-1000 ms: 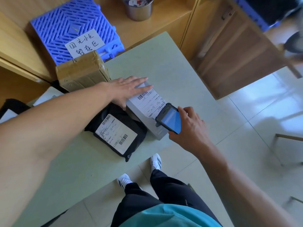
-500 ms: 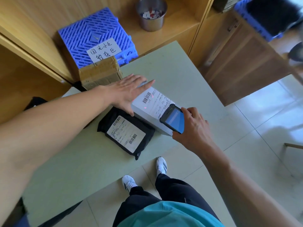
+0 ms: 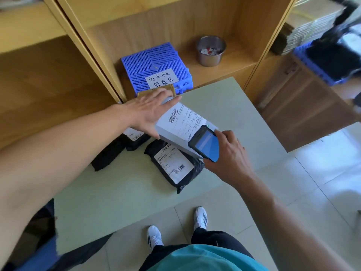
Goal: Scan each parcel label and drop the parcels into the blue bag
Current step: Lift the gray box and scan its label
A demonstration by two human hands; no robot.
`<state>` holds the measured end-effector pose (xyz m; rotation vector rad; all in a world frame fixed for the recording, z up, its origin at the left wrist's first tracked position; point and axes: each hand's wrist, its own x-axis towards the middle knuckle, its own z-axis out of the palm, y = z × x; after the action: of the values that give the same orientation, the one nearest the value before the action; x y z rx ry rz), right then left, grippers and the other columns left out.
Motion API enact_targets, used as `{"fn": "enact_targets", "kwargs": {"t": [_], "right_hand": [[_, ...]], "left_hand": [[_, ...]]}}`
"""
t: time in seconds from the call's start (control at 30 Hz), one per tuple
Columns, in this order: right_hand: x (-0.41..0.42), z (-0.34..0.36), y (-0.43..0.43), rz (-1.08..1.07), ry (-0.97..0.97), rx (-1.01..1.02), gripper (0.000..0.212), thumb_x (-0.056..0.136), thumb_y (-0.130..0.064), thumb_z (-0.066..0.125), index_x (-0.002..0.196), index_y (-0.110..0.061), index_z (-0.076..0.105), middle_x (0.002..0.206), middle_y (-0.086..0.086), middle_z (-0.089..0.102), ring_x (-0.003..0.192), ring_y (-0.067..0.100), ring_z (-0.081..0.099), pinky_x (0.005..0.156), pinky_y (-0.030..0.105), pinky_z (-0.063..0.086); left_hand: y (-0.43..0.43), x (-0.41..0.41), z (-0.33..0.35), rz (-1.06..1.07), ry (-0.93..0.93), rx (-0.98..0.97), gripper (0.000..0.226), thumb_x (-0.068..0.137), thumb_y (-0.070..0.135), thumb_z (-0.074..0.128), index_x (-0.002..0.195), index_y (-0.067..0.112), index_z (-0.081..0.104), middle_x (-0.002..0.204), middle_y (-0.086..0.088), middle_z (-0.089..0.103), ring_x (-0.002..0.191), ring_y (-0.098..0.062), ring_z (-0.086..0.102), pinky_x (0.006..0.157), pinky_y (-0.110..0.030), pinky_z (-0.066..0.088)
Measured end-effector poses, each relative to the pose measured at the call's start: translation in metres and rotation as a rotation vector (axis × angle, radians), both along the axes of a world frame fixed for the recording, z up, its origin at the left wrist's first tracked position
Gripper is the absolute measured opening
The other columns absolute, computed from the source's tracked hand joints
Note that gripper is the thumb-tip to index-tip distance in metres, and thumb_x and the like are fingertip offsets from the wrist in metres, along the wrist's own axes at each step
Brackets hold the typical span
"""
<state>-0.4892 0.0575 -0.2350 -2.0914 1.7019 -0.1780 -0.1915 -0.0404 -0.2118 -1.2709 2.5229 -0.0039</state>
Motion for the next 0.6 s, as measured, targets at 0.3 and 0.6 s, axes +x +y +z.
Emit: {"fn": "enact_targets", "kwargs": {"t": [0.3,0.6], "right_hand": [[0.129,0.039,0.042,0.22,-0.096,-0.063,0.095,0.069,-0.046,0.078,0.15,-0.02,0.034,0.129,-0.002,0.041,0.111,0.026,0.053,0.088,0.044,0.05],[0.291,0.042,0.122,0.477,-0.134,-0.047,0.094,0.072,-0.048,0.08,0.15,-0.021,0.034,0.132,-0.004,0.04,0.116,0.024,0.052,0.087,0.04,0.05]], "left_hand": [[0.139,0.144,0.05,0.323,0.115,-0.103,0.142,0.057,0.076,0.075,0.161,0.019,-0.001,0.152,-0.012,0.021,0.145,-0.033,0.018,0.112,-0.055,0.037],[0.335,0.3,0.061,0.765,0.069,-0.15,0.142,0.054,0.077,0.079,0.161,0.019,0.005,0.15,-0.012,0.023,0.142,-0.032,0.021,0.112,-0.051,0.038]]}}
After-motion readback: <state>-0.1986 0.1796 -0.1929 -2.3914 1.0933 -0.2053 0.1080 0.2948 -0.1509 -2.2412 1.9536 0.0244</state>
